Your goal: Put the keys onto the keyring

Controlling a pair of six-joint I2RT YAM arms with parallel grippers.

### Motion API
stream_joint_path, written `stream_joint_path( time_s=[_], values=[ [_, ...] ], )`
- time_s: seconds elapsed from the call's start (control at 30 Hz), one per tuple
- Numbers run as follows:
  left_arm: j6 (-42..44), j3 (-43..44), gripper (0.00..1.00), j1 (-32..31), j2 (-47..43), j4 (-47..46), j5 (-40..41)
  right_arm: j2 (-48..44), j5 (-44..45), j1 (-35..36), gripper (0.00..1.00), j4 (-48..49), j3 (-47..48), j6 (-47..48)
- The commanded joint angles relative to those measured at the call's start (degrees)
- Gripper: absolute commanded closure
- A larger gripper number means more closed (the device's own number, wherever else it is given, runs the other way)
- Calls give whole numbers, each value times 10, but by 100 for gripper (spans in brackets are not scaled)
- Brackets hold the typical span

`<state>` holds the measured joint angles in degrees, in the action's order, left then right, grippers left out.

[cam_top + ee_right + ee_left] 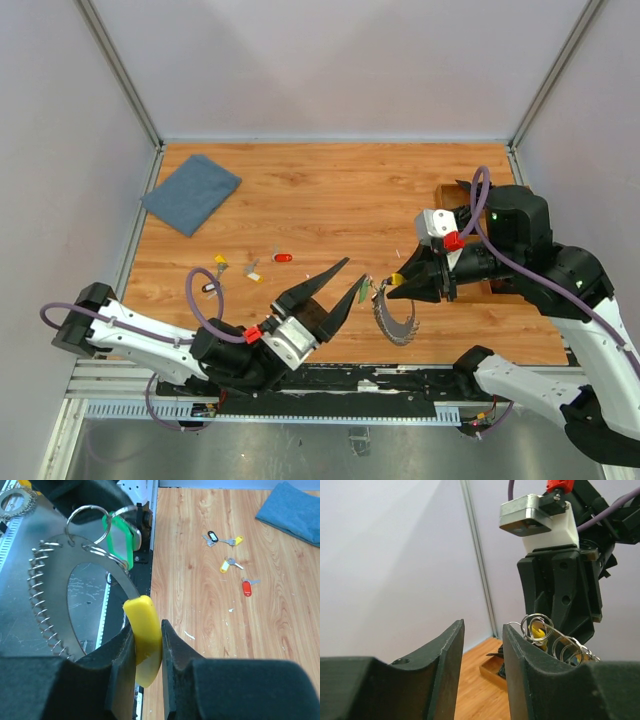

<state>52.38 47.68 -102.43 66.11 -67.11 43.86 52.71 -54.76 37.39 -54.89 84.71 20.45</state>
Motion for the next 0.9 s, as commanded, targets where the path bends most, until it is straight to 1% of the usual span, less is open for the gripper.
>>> stream_joint_path(
  time_s=[0.0,0.23,0.37,0.5,0.6,0.67,0.7,0.73,0.77,0.8,0.87],
  values=[
    [-32,-15,58,9,-45,31,20,-14,0,11,100,1,17,12],
    [-50,-25,58,9,-61,62,27,-12,19,10,99,8,19,9],
    [-71,-30,60,9,-68,89,25,-10,13,11,100,6,27,5],
    [-74,-30,61,9,-69,92,28,-6,15,11,100,7,34,1],
    [-59,-31,63,9,-67,78,41,-6,68,11,100,12,34,-9],
    [-65,-34,64,12,-72,72,55,-1,146,10,99,9,29,-22],
    [-81,-34,64,19,-77,87,62,4,184,11,97,4,24,-27],
    [-112,-36,64,29,-85,110,66,10,214,11,91,3,18,-37],
    [-154,-37,64,54,-95,144,67,14,243,11,88,7,7,-49],
    [-207,-38,64,81,-109,191,63,18,267,11,87,12,-5,-58],
    [-331,-32,63,145,-141,305,30,21,273,11,76,28,-29,-70]
  ],
)
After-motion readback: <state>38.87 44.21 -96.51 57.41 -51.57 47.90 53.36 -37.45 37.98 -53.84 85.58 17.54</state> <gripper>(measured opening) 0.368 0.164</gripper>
